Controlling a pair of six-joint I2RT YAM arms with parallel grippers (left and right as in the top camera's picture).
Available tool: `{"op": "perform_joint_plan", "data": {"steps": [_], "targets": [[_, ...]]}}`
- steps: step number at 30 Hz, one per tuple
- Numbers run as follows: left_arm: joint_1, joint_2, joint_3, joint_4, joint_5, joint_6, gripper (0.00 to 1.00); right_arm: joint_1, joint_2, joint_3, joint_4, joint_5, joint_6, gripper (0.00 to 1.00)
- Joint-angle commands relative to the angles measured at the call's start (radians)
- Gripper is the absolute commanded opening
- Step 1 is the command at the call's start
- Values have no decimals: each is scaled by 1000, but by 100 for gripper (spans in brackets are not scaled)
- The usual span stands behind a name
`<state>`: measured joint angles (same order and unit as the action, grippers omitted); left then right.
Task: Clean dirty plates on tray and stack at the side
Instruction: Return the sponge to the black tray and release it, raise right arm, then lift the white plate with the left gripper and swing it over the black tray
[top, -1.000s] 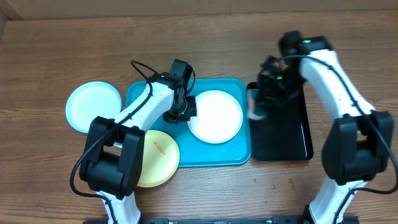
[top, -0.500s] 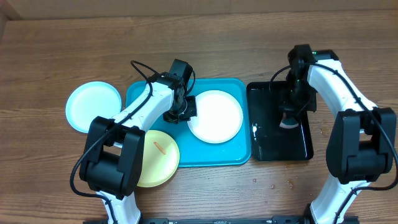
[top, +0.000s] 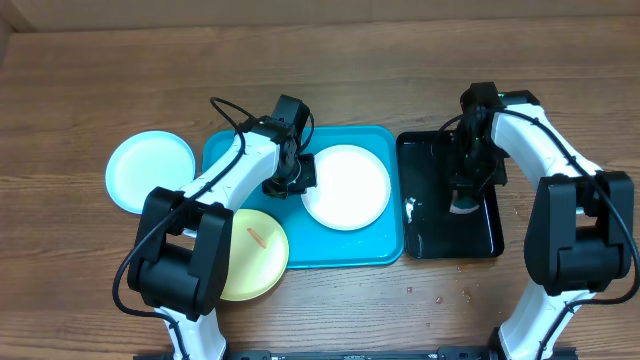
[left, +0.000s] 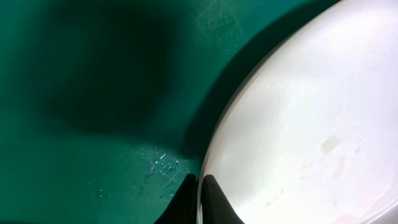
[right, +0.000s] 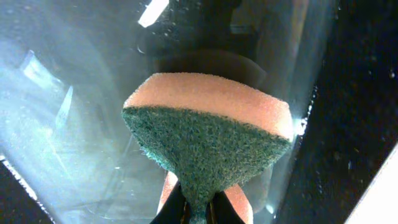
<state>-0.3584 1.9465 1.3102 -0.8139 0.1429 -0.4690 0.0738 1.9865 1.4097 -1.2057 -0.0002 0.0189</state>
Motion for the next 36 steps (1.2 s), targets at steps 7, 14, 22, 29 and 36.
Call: {"op": "perform_joint_plan", "data": {"steps": [7, 14, 22, 29, 36], "targets": [[-3, 3, 14, 6, 6, -2, 7, 5, -29, 9, -4, -22, -29, 31], [-3, 3, 14, 4, 7, -3, 18, -4, -29, 190, -125, -46, -20, 42], [-14, 10, -5, 10, 3, -3, 19, -134, -29, 286, -150, -47, 46, 57], [-29, 12, -24, 40, 3, -3, 13, -309, -28, 286, -127, -46, 86, 65], [-29, 12, -34, 40, -42, -3, 14, -446, -28, 286, -117, -47, 90, 100]]}}
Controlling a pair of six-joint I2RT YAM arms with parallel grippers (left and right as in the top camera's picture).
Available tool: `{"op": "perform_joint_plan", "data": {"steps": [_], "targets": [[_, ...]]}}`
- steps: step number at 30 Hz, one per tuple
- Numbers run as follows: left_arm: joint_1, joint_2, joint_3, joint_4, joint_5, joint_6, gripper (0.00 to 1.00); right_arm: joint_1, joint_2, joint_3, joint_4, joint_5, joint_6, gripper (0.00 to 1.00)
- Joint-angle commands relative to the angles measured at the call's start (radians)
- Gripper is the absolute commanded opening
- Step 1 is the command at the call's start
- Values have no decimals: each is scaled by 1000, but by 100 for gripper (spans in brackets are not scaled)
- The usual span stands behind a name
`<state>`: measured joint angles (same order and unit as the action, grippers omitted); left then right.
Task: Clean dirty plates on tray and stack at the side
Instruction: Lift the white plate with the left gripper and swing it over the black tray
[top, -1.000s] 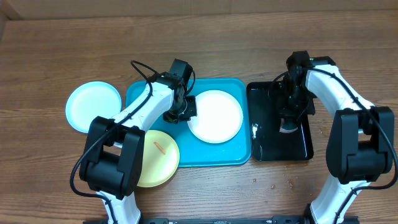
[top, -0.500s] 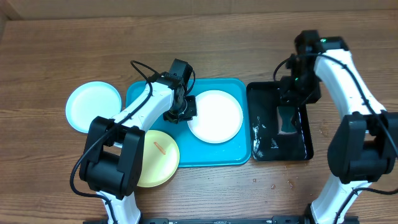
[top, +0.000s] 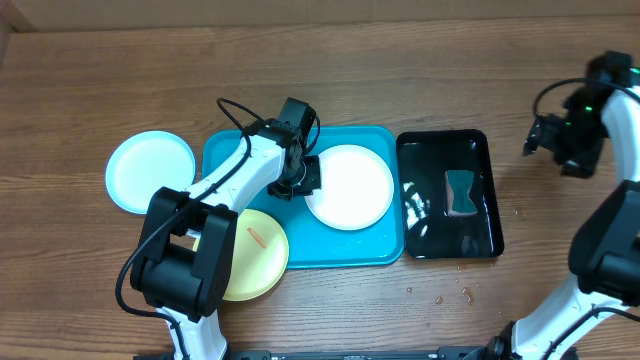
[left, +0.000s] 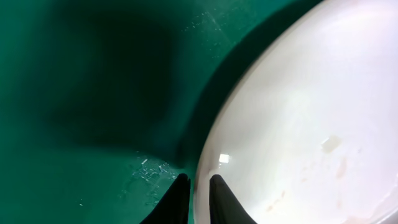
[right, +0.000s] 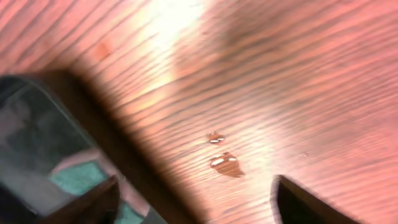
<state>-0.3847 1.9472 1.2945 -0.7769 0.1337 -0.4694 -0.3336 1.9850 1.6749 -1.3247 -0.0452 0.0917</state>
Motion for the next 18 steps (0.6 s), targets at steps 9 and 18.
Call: {"op": "perform_joint_plan", "data": {"steps": [9, 18], "targets": [[-3, 11, -32, 5, -33, -3, 13, -60, -27, 21, 20, -1, 16, 100], [19, 9, 5, 13, -33, 52, 4, -60, -27, 21, 83, -2, 16, 100]]}}
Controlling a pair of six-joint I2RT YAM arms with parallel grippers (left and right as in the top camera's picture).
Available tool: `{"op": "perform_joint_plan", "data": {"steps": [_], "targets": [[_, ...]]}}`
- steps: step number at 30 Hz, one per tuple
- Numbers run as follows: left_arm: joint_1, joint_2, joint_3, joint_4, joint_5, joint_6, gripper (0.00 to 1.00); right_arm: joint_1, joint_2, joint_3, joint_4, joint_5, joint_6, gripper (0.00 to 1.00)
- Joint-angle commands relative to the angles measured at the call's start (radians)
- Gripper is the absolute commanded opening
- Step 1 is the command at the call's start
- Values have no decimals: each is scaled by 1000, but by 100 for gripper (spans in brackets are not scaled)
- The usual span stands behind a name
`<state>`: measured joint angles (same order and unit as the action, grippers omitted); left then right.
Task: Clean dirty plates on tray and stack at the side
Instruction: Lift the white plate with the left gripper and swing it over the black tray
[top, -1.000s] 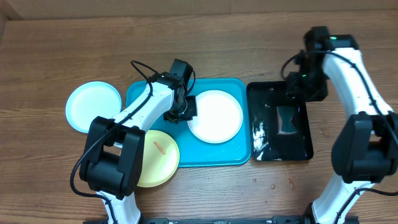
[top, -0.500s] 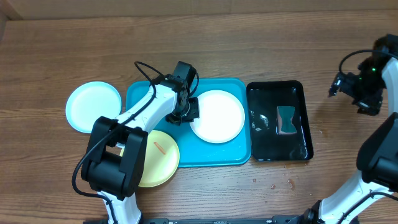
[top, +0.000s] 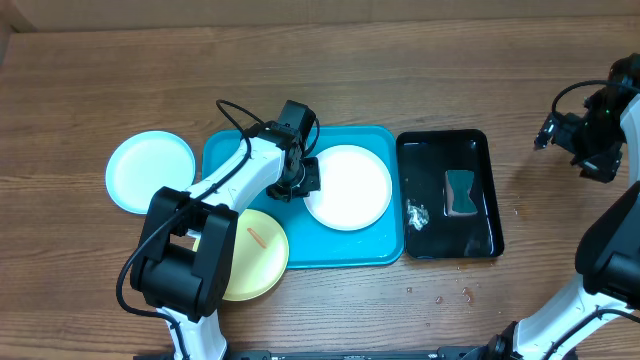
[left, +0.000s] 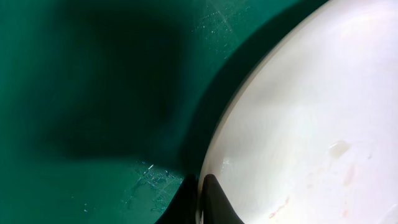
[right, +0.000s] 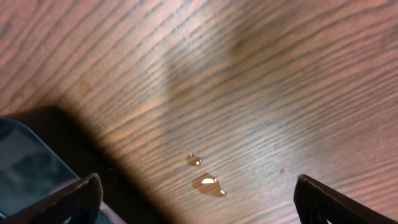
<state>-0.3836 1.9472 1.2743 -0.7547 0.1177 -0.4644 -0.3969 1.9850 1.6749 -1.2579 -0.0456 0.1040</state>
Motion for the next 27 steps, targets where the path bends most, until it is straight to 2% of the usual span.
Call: {"op": "perform_joint_plan", "data": {"steps": [1, 9, 15, 22, 27], "targets": [[30, 8, 42, -21, -17, 55, 4, 3, -27, 21, 24, -1, 4, 100], [140, 7, 234, -160, 80, 127, 4, 3, -27, 21, 66, -1, 4, 100], [177, 7, 367, -193, 238, 155, 4, 3, -27, 21, 80, -1, 4, 100], [86, 7, 425, -110, 292, 146, 4, 3, -27, 21, 80, -1, 4, 100], [-35, 7, 425, -42, 191, 146, 4, 3, -27, 21, 80, -1, 4, 100]]}}
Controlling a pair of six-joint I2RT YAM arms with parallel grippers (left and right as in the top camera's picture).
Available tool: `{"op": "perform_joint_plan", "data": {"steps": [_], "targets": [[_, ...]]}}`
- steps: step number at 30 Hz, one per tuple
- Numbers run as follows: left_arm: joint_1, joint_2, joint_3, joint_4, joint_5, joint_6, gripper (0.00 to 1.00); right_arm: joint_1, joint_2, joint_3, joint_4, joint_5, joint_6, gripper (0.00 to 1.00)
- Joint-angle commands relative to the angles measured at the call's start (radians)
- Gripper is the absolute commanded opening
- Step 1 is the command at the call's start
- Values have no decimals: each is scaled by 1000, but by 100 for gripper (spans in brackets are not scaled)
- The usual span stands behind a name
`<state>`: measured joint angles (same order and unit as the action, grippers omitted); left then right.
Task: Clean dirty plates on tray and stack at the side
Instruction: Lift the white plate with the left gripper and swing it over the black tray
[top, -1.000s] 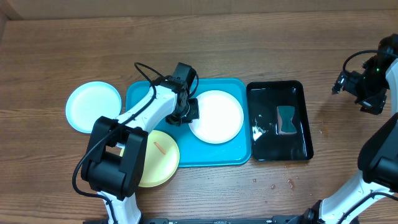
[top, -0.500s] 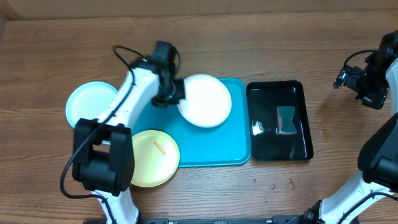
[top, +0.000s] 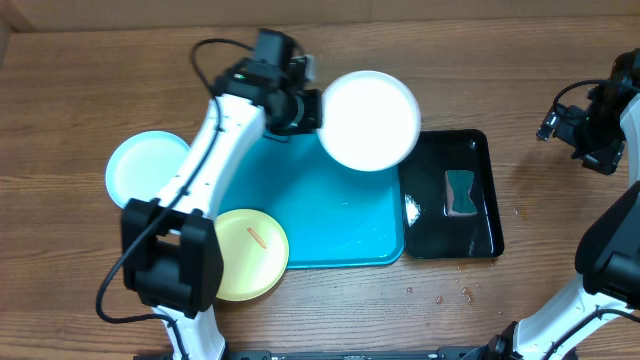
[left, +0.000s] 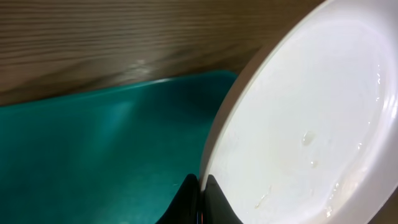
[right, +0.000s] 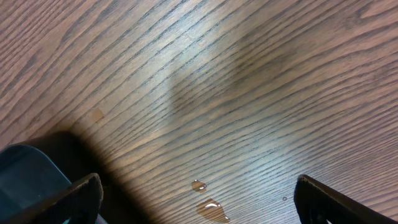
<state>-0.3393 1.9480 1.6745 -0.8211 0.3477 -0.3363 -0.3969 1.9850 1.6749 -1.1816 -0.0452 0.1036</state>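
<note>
My left gripper (top: 305, 110) is shut on the left rim of a white plate (top: 370, 120), which it holds lifted over the back right corner of the teal tray (top: 300, 200); the left wrist view shows the wet plate (left: 305, 124) pinched between the fingers (left: 200, 202). A yellow plate (top: 250, 255) with an orange smear lies at the tray's front left edge. A pale blue plate (top: 145, 170) rests on the table left of the tray. My right gripper (top: 590, 130) is open over bare wood at the far right, its fingers (right: 323, 202) wide apart.
A black basin (top: 450, 195) right of the tray holds a green and orange sponge (top: 460, 192) and a white scrap (top: 411, 208). Water drops (right: 208, 205) lie on the wooden table (top: 100, 60) right of the basin.
My left gripper has lifted the white plate off the tray and carried it toward the back right. The right gripper has stayed open at the far right.
My right gripper first held the sponge in the black basin while the left pinched the white plate's rim on the tray. Then the sponge lay in the basin and the right gripper was open far right. The left briefly loosened, shut again, and now holds the plate aloft.
</note>
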Motion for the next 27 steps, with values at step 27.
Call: {"op": "perform_joint_plan", "data": {"steps": [27], "targets": [[-639, -58, 158, 177, -1352, 403, 4, 3, -27, 21, 3, -2, 5, 100]]}}
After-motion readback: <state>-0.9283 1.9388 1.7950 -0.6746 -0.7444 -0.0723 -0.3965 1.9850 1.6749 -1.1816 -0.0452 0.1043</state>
